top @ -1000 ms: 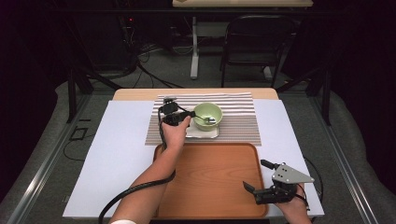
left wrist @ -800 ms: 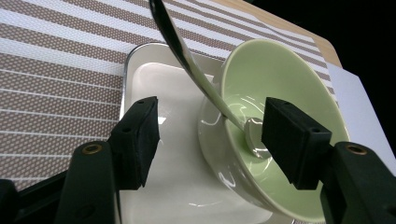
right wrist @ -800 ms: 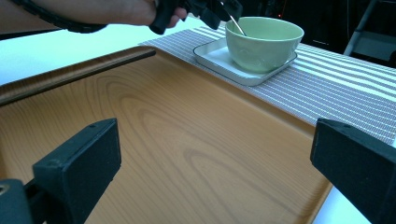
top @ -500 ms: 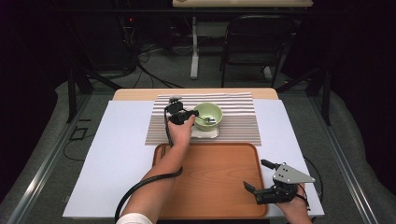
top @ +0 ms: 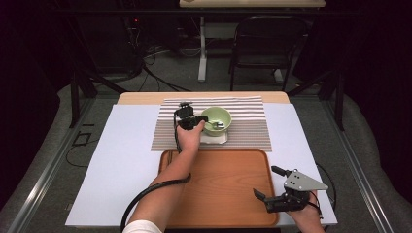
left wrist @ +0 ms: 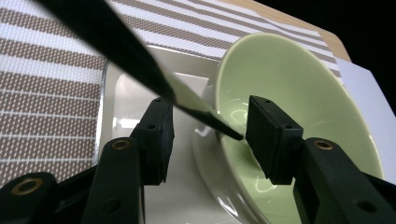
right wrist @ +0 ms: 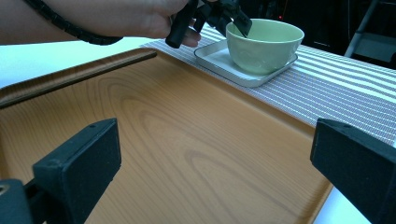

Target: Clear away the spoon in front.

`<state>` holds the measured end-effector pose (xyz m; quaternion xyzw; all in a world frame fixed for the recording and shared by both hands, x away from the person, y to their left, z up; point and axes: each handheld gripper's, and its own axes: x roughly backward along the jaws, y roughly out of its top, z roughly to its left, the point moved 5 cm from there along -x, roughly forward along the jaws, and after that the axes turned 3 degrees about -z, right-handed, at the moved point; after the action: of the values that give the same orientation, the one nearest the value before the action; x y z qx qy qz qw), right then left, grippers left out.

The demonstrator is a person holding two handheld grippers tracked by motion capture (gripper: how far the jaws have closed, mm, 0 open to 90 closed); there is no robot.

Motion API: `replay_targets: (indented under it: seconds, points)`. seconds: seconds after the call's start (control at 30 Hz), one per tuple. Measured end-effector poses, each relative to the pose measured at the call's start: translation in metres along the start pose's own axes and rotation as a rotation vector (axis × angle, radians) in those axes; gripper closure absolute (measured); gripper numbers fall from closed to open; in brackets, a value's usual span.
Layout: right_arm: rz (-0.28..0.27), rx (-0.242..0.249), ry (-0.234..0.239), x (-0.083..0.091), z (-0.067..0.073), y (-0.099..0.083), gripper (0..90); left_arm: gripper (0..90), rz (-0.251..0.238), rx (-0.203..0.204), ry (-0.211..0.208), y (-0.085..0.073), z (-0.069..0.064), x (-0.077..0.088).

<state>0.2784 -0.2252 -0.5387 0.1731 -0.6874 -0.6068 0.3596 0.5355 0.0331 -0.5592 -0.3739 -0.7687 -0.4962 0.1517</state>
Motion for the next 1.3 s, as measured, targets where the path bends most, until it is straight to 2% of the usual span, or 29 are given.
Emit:
replay_targets:
  seconds: [0.07,0.27,0.33,0.47,0.83,1.07,1.3]
  points:
    - [0.001,0.000,0.000,0.000,0.000,0.000,1.6,52.3,-0.003,0.006,0.000,0.000,0.001,0.000]
    - [0.000,0.001,0.000,0.000,0.000,0.000,1.6,61.5,-0.014,0.002,-0.015,0.000,-0.002,0.000]
    - [0.000,0.000,0.001,0.000,0.000,0.000,1.6,64.8,-0.018,-0.009,-0.017,0.000,-0.003,0.000]
    - [0.001,0.001,0.001,0.000,0.000,0.000,1.6,69.9,-0.034,-0.047,0.007,0.003,-0.006,0.002]
    - [0.002,0.002,0.001,-0.001,0.000,0.000,1.6,78.2,-0.060,-0.029,-0.010,0.012,-0.001,0.007]
    - [0.003,0.001,0.003,-0.001,0.000,0.000,1.6,82.1,-0.076,-0.028,-0.029,0.019,0.001,0.007]
    - [0.008,0.001,0.005,-0.001,0.000,-0.001,1.6,85.5,-0.098,-0.030,-0.030,0.027,0.000,0.010]
